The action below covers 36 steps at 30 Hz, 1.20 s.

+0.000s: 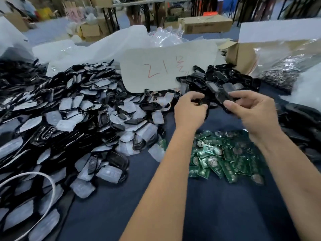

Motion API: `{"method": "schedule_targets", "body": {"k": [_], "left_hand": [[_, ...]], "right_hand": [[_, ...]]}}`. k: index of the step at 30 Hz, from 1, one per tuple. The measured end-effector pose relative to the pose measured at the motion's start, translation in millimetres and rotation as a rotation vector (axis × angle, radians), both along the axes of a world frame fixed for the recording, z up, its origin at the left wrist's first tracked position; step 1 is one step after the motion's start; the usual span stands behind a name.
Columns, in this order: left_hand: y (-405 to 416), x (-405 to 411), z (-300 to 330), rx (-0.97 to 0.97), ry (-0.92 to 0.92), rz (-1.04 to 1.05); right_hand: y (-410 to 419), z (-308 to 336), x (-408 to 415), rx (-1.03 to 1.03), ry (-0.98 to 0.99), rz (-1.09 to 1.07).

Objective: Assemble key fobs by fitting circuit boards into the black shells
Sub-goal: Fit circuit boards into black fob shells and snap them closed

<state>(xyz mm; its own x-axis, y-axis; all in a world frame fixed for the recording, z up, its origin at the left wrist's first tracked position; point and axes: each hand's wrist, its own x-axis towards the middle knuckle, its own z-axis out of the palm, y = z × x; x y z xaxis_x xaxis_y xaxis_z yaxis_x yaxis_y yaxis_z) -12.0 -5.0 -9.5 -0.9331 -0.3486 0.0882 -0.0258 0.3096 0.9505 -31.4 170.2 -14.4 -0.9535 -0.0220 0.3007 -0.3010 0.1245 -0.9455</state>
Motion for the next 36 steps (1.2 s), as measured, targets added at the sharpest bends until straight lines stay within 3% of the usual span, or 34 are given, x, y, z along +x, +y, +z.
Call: {"method": "schedule_targets", "body": {"k": [4,7,10,13,20,26,30,36], "left_hand": [[16,-6,-17,-0.283,-0.021,0.000],[5,-6,-13,-0.294,0.129,0.077],[-8,-3,-4,-0.194,0.243,-0.090],[-11,0,-5,-0.202,0.219,-0.275],[-9,-1,-10,-0.137,0.174,-0.317],[-5,2,-4,0.080,0.146,-0.431],[-7,3,-1,0.295,0.101,-0.359],[-7,2,-1,0.343,0.014,-0.359]], "right_hand": [[10,-12,-5,0.188,0.044,-0.045],[9,-14,-5,0.279,0.029,0.010],[6,-12,-1,0.262,-0.030,0.106],[7,-11,1,0.195,-0.038,0.148],[5,-10,2,-0.177,-0.047,0.111],[1,-4,6,-0.343,-0.126,0.172],[-9,-5,10,-0.508,-0.226,0.240],[-12,-5,10,-0.536,-0.220,0.190]]}}
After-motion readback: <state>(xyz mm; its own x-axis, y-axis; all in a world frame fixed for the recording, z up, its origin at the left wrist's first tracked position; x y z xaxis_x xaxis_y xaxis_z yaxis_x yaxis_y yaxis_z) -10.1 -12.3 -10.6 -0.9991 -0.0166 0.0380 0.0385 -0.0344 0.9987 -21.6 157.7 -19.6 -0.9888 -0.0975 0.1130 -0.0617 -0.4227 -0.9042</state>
